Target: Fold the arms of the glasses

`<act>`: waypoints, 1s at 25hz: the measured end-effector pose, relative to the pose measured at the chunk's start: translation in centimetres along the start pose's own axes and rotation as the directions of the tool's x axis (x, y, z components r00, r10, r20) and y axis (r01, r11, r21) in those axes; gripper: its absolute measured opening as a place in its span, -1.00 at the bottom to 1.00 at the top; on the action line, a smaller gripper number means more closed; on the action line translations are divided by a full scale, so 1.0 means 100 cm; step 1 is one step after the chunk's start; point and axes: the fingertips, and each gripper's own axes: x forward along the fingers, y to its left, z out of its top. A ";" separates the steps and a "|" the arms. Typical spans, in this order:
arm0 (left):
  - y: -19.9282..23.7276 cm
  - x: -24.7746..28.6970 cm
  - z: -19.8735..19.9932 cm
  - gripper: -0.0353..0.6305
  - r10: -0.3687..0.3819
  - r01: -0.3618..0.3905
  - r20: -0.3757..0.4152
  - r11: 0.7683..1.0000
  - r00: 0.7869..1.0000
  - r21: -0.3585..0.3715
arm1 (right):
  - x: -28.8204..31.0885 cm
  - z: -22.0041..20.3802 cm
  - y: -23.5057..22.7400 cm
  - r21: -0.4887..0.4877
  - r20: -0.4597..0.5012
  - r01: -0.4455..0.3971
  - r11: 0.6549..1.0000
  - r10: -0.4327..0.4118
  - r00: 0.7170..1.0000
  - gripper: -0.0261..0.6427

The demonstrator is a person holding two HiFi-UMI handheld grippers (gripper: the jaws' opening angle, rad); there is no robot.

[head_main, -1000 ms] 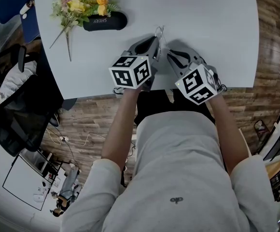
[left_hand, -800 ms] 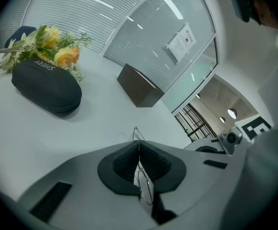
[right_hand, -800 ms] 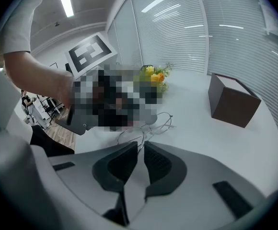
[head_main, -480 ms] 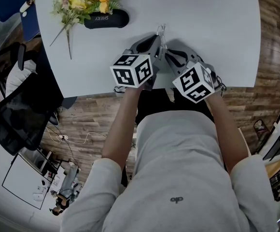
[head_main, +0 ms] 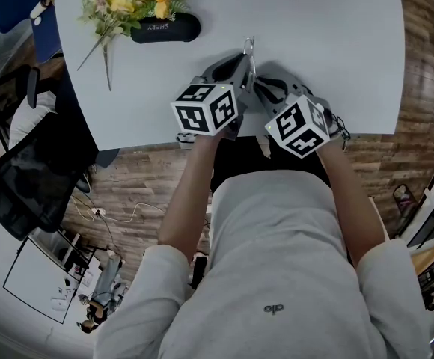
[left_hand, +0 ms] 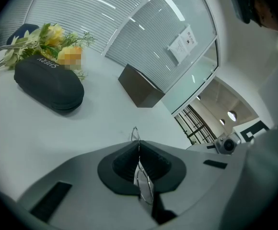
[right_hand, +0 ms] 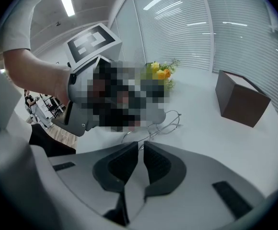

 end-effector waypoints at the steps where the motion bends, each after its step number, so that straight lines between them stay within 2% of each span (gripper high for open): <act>1: 0.000 0.000 0.000 -0.83 0.000 0.000 0.000 1.000 1.000 -0.001 | 0.001 0.000 0.001 0.001 0.000 -0.004 1.000 0.004 1.000 -0.79; 16: -0.001 -0.001 -0.002 -0.83 -0.004 0.004 0.003 1.000 1.000 -0.010 | 0.006 0.004 0.008 0.006 0.001 -0.039 0.999 0.039 0.999 -0.76; 25: -0.002 -0.005 -0.002 -0.83 0.005 -0.005 -0.001 1.000 1.000 0.014 | 0.005 0.003 0.012 0.003 -0.002 -0.042 0.999 0.042 0.999 -0.74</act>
